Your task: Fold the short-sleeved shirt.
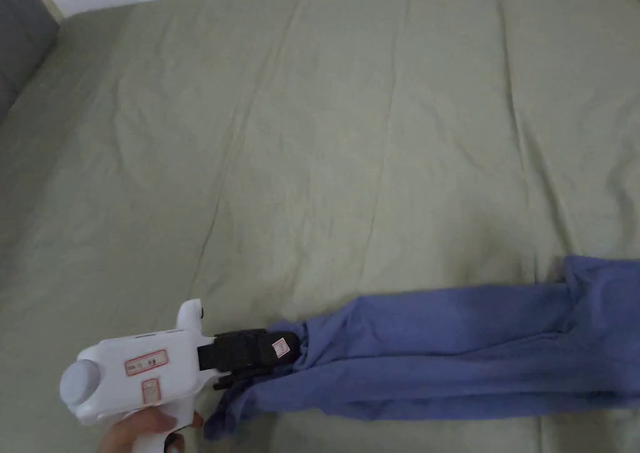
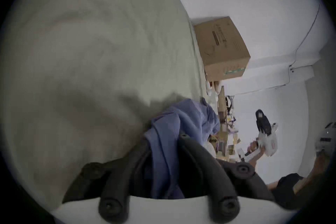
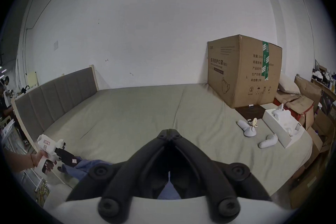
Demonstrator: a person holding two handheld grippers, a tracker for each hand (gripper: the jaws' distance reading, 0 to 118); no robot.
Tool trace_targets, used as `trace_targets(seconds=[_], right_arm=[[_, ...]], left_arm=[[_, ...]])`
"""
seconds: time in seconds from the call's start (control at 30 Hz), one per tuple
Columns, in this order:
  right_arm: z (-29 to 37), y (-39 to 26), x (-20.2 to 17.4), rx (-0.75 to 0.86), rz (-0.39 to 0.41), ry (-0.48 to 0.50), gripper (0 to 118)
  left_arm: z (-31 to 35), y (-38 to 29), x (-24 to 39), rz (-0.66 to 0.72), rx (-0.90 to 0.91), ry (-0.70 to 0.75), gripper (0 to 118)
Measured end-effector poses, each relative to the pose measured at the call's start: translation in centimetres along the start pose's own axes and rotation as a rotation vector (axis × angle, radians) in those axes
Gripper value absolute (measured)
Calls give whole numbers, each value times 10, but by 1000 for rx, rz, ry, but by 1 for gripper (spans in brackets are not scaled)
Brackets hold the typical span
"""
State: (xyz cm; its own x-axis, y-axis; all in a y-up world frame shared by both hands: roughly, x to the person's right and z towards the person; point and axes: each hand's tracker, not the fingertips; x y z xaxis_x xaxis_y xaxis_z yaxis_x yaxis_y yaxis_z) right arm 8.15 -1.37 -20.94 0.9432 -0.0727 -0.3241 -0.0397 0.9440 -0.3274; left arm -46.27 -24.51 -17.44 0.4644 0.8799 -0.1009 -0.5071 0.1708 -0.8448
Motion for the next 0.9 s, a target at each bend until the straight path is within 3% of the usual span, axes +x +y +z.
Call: trace_targets(seconds=[0.3, 0.6, 0.7, 0.83, 0.9], right_arm=[[0, 0, 9, 29, -26, 5, 0], [11, -6, 35, 61, -84, -6, 0], [15, -9, 48, 69, -110, -14, 0], [23, -11, 61, 83, -127, -20, 0], [28, -12, 66, 92, -140, -21, 0]], left_arm=[[66, 12, 32, 8, 109, 194, 12], [141, 31, 76, 25, 249, 670, 12], [133, 34, 104, 53, 238, 856, 12], [83, 25, 150, -65, 207, 908, 12], [52, 23, 165, -90, 178, 853, 12]])
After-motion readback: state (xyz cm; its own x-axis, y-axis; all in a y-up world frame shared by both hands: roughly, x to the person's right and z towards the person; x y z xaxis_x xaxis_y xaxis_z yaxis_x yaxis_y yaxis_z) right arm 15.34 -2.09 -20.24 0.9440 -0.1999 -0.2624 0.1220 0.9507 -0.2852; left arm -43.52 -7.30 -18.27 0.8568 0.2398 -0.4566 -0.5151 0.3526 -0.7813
